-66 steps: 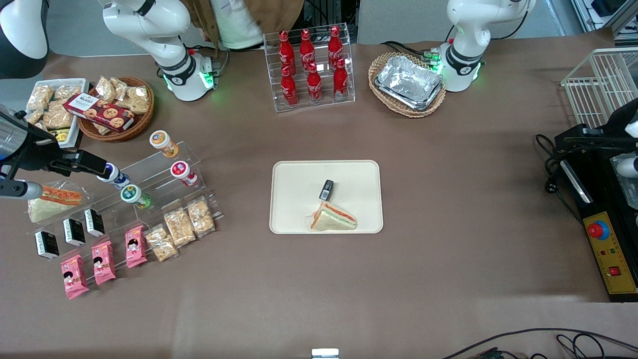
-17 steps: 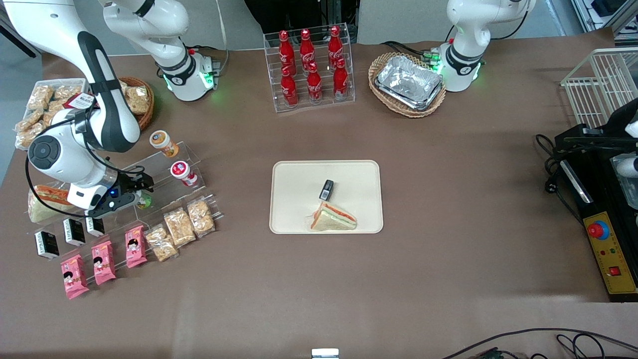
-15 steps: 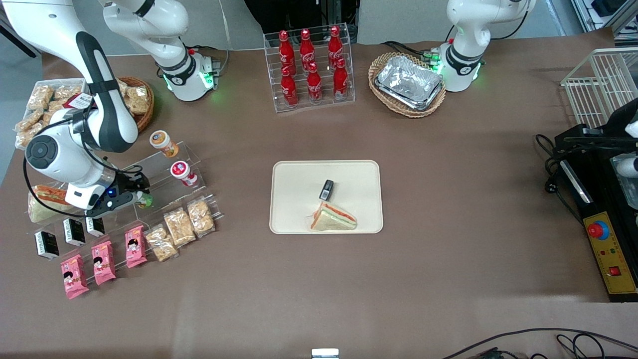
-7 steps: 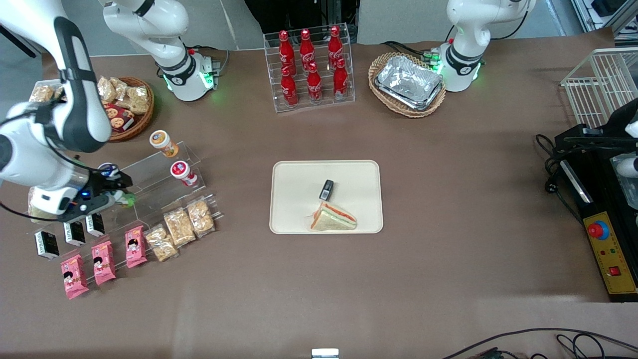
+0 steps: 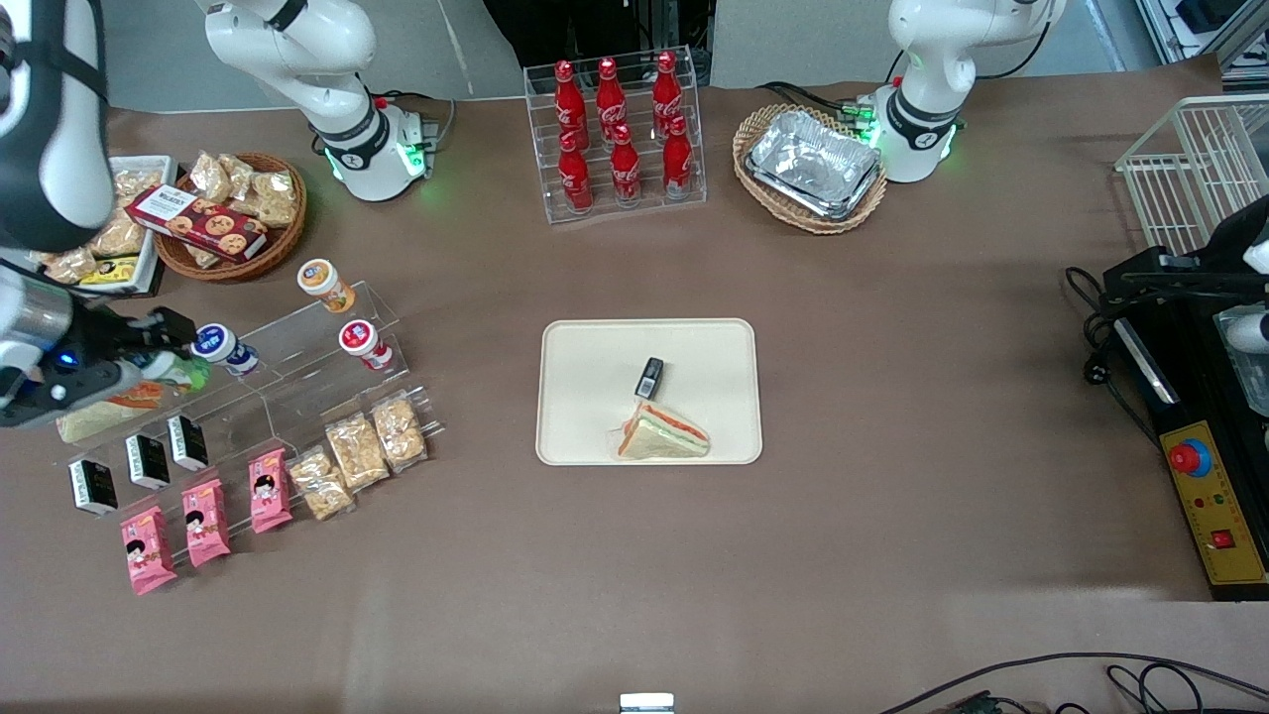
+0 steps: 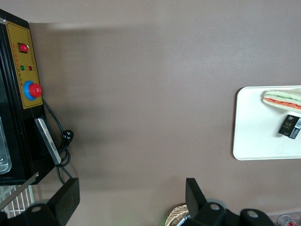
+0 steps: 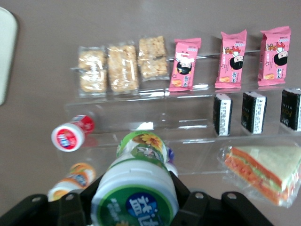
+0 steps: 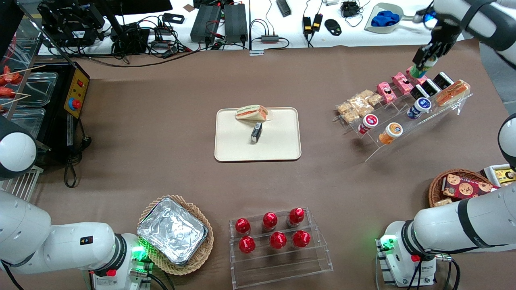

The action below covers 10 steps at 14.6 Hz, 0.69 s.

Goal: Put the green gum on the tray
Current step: 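Carry the green-capped bottle over to the cream tray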

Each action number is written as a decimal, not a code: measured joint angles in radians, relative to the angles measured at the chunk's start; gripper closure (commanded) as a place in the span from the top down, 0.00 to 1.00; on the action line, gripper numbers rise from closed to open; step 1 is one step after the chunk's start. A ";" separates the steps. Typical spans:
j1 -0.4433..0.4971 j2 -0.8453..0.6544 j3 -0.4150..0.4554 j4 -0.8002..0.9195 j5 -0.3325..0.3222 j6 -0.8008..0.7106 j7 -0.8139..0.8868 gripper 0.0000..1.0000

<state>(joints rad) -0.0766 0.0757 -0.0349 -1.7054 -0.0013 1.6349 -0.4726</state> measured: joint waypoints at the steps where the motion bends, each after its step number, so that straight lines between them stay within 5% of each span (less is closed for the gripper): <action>1: 0.012 -0.002 0.001 0.039 0.012 -0.048 0.035 0.47; 10: 0.334 -0.043 0.015 0.138 0.103 -0.240 0.664 0.48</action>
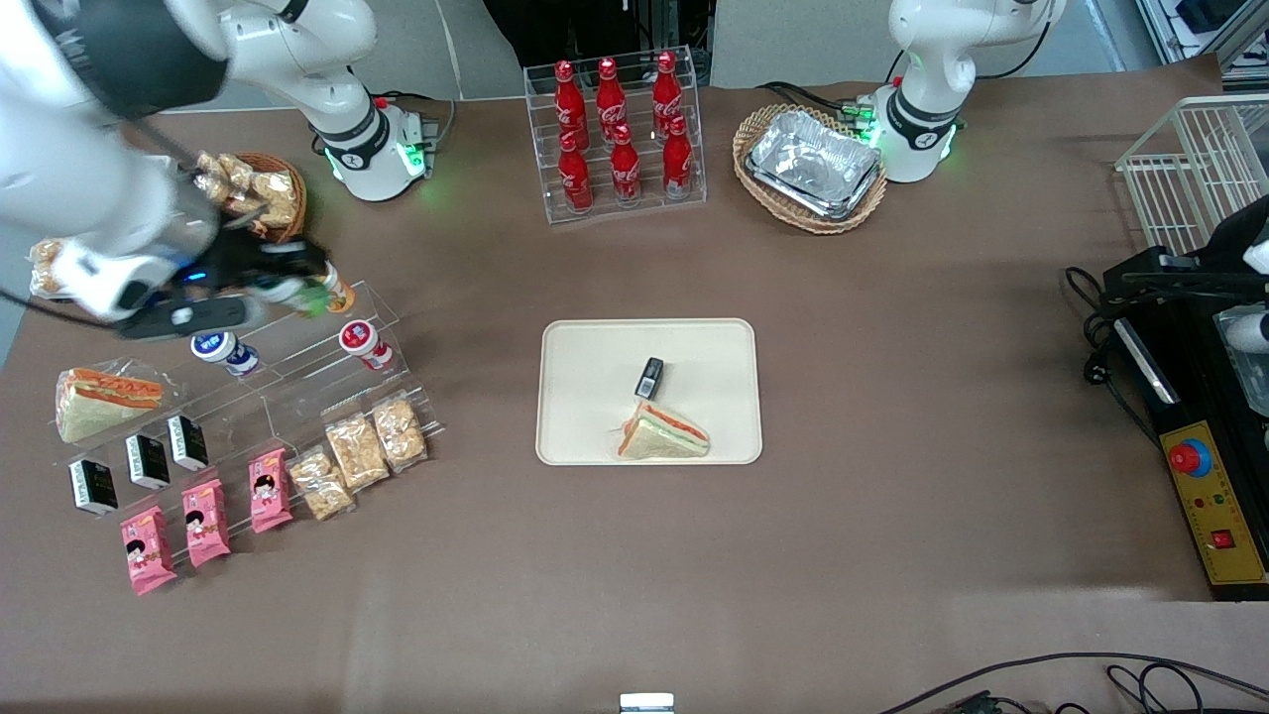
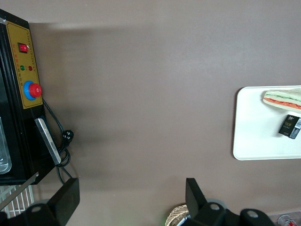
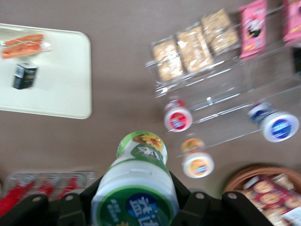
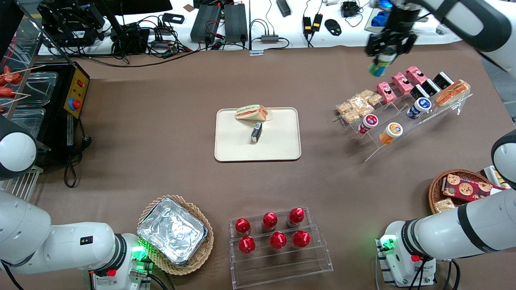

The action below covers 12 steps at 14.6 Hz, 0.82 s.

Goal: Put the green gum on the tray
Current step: 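Carry the green-capped bottle over to the cream tray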

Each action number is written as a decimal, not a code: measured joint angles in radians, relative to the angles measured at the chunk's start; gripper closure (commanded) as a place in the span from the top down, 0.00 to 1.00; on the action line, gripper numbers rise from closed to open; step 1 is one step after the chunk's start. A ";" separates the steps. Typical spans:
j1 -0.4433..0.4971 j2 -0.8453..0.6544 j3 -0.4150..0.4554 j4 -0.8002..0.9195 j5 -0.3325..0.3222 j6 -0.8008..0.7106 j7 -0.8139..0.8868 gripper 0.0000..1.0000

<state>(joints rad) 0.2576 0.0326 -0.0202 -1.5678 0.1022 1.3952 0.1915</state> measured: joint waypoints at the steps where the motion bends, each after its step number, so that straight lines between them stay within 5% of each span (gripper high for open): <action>1: 0.041 0.003 0.001 -0.002 0.013 0.001 0.064 0.48; 12: 0.352 0.073 0.000 -0.343 0.024 0.512 0.489 0.48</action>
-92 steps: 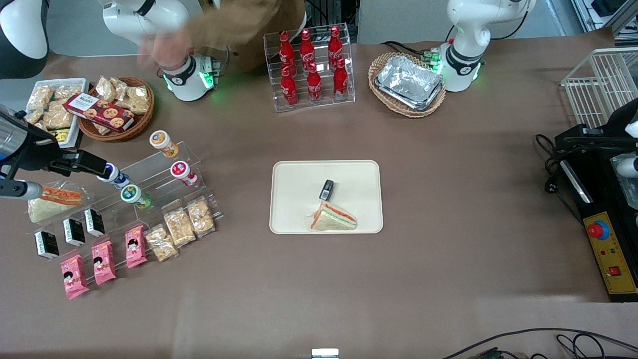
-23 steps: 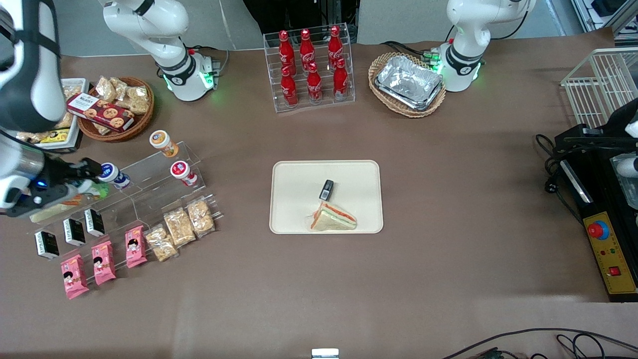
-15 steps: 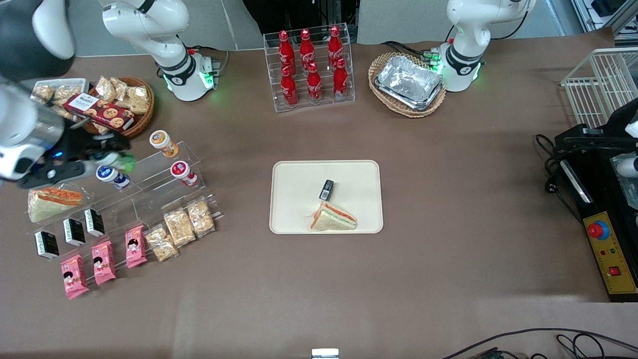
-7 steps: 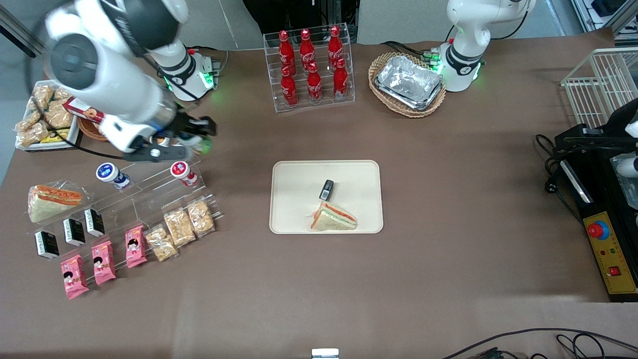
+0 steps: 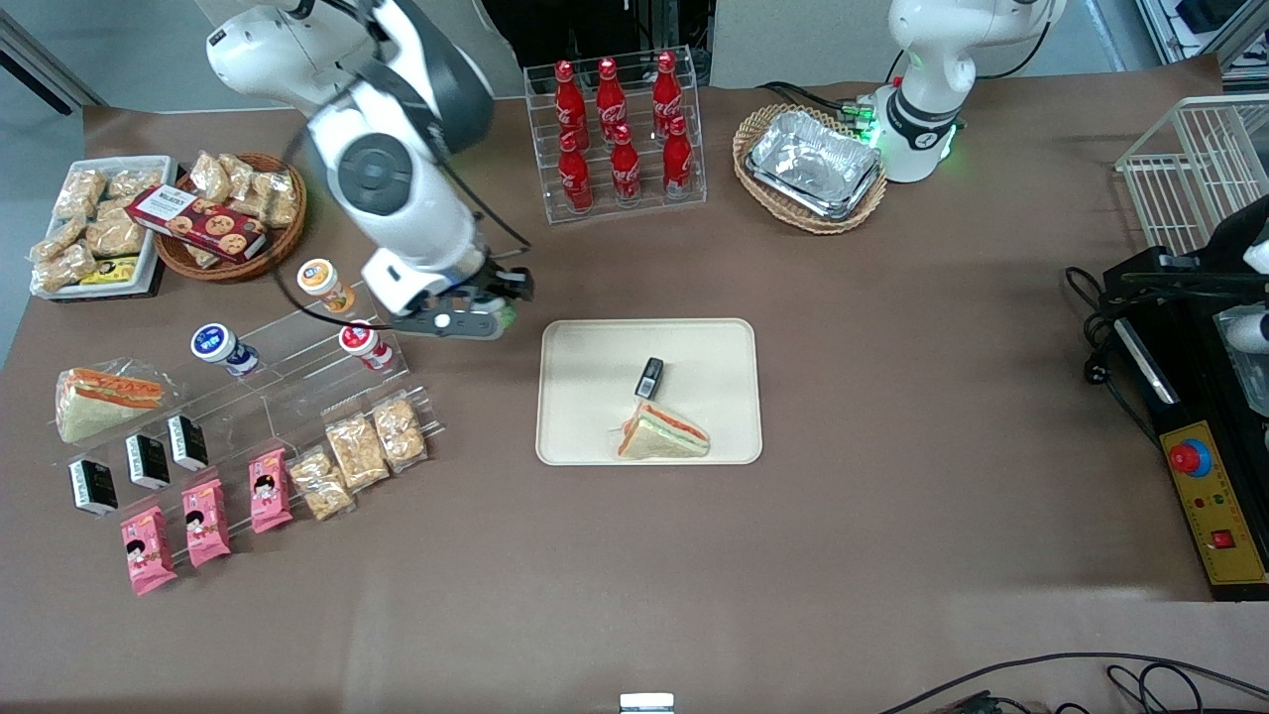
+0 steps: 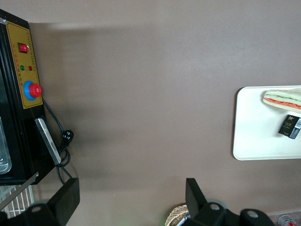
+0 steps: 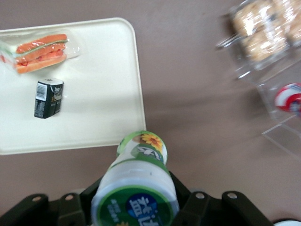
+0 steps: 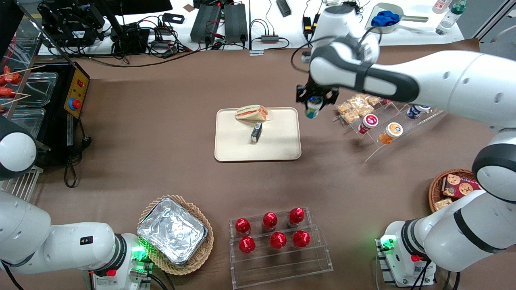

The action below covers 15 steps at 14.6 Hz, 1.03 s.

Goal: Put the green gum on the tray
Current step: 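Carry the green-capped bottle over to the cream tray, then lower the bottle onto the tray beside the black box and release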

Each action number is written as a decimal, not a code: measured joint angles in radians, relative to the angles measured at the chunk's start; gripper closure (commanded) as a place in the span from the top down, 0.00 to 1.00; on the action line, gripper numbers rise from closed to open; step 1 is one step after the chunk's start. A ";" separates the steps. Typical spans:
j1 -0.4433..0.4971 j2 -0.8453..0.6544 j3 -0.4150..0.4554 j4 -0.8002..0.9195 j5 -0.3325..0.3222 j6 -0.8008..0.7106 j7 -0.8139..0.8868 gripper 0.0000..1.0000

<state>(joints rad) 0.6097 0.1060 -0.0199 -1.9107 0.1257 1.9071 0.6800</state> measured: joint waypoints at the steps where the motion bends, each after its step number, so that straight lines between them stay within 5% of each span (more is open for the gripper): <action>1: 0.020 0.019 0.000 -0.019 0.000 0.043 0.027 0.48; 10: 0.105 0.277 -0.001 -0.041 0.000 0.388 0.090 0.48; 15: 0.128 0.346 -0.001 -0.040 0.002 0.457 0.100 0.48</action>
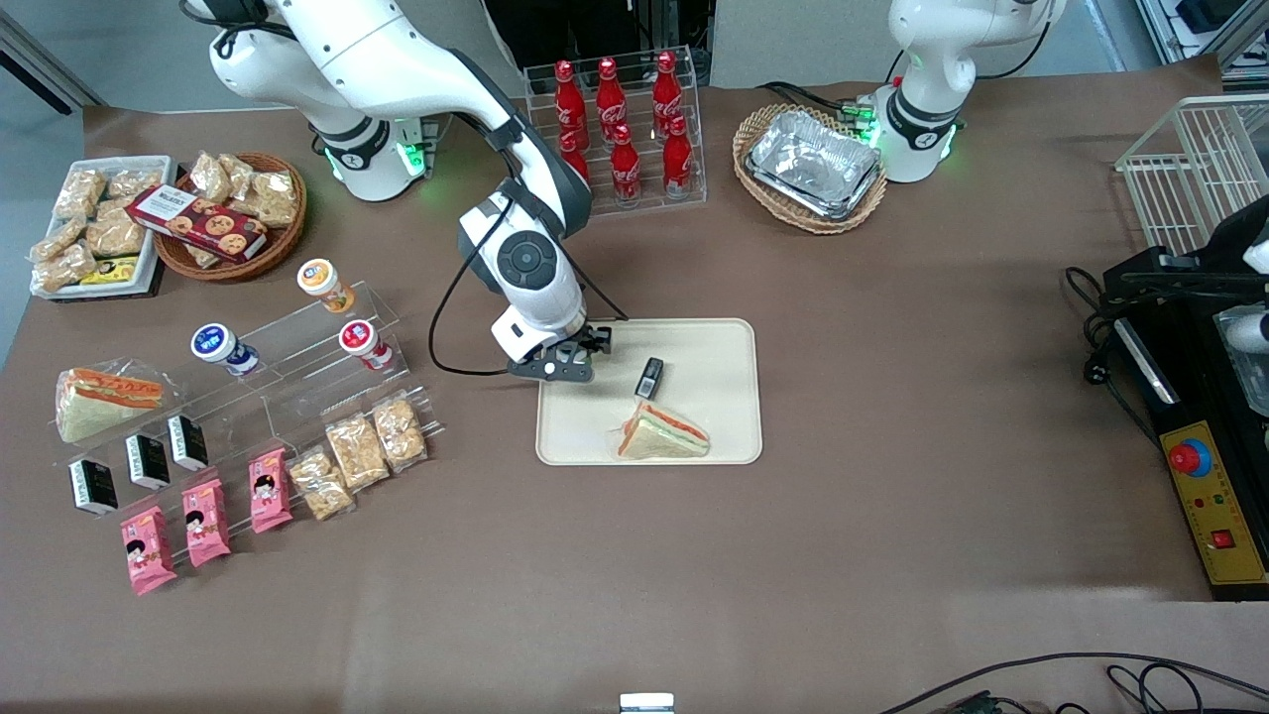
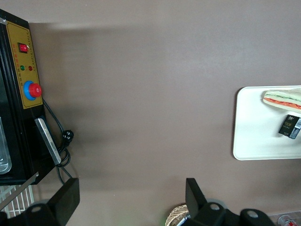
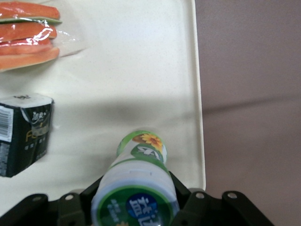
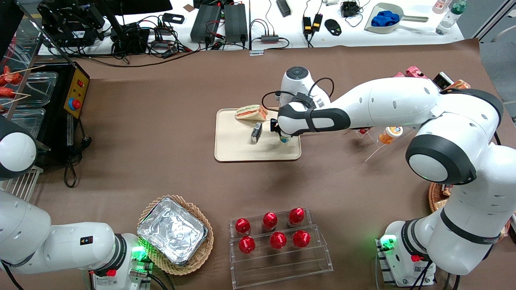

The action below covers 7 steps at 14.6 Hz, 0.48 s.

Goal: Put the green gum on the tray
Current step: 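Lower the bottle onto the tray beside the black box and release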

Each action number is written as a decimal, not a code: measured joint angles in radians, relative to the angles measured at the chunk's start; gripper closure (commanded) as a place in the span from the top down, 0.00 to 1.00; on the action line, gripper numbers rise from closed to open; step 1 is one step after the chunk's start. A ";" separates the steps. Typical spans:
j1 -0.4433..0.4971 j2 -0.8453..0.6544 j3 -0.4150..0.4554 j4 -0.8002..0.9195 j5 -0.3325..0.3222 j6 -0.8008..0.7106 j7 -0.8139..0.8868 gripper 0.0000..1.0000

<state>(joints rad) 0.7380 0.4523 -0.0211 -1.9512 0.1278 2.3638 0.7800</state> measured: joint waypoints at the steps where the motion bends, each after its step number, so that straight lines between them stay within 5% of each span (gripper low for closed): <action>1: 0.000 0.003 0.000 0.000 0.000 0.006 0.000 0.49; 7: 0.026 0.049 0.000 0.000 0.019 0.075 0.003 0.51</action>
<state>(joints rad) 0.7637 0.5015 -0.0211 -1.9512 0.1468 2.4383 0.7826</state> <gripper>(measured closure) 0.507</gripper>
